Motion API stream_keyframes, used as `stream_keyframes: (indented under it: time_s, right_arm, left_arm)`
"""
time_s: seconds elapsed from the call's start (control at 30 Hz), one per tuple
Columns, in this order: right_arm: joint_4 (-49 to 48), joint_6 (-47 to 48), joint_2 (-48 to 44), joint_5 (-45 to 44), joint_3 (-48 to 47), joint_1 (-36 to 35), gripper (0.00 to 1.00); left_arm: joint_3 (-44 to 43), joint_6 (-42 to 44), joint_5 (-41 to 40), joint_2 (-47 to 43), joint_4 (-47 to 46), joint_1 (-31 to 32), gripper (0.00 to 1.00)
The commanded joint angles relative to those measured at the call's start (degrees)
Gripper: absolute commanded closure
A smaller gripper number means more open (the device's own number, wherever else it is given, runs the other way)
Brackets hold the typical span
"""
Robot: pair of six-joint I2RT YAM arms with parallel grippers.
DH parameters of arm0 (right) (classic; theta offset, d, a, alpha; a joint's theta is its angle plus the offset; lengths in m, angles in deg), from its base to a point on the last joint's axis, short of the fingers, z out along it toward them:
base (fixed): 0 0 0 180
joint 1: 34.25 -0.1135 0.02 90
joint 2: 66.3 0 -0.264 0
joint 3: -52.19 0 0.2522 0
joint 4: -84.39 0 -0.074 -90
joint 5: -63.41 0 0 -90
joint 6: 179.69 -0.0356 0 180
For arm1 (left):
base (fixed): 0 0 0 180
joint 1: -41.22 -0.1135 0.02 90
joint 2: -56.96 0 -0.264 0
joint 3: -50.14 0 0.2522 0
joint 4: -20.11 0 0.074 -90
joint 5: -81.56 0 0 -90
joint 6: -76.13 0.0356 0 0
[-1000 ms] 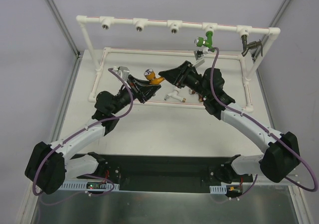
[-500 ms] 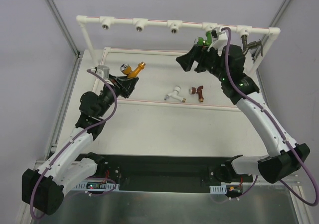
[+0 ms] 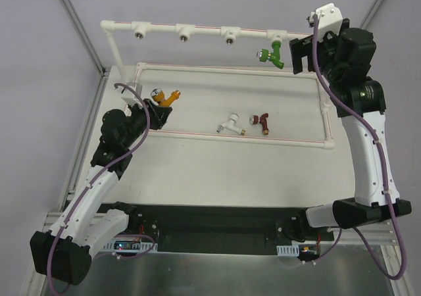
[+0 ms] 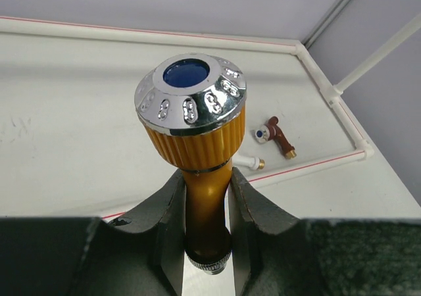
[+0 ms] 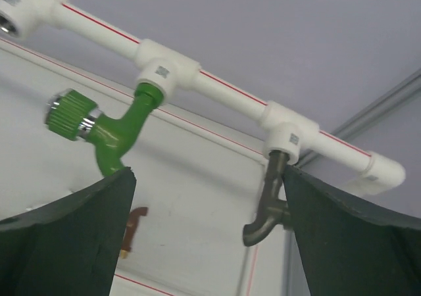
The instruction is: Install the water faucets
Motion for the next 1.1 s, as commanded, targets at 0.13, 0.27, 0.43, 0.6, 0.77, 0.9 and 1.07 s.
stream_keyframes:
  time_s: [0.13, 0.27, 0.43, 0.6, 0.77, 0.9, 1.07]
  right_arm:
    - [3.0, 25.4, 8.6, 0.6, -5.6, 3.2, 0.03]
    - [-0.5, 30.6, 12.1, -0.8, -7.4, 3.9, 0.01]
    - [-1.0, 33.9, 19.4, -3.3, -14.1, 4.8, 0.04]
    - [-2.2, 36.1, 23.7, -3.5, -16.5, 5.1, 0.09]
    - [-2.6, 36.1, 25.7, -3.6, -16.4, 5.1, 0.16]
    - [-3.1, 36.5, 27.0, -3.9, -16.3, 5.1, 0.20]
    - [-5.4, 36.3, 26.8, -5.7, -14.1, 5.0, 0.37]
  left_arm:
    - [-4.2, 3.2, 2.3, -1.0, 3.4, -0.4, 1.00]
    - [-5.0, 4.8, 2.2, -1.6, 5.1, -0.5, 1.00]
    - [-5.2, 6.3, 1.4, -2.9, 7.1, -0.6, 1.00]
    - [-4.8, 6.5, 0.6, -3.9, 7.8, -0.7, 1.00]
    - [-5.3, 7.0, 0.1, -4.6, 9.1, -0.7, 1.00]
    - [-6.0, 8.2, -0.5, -4.9, 10.1, -0.7, 1.00]
    - [-6.6, 8.4, -0.9, -5.2, 10.6, -0.7, 1.00]
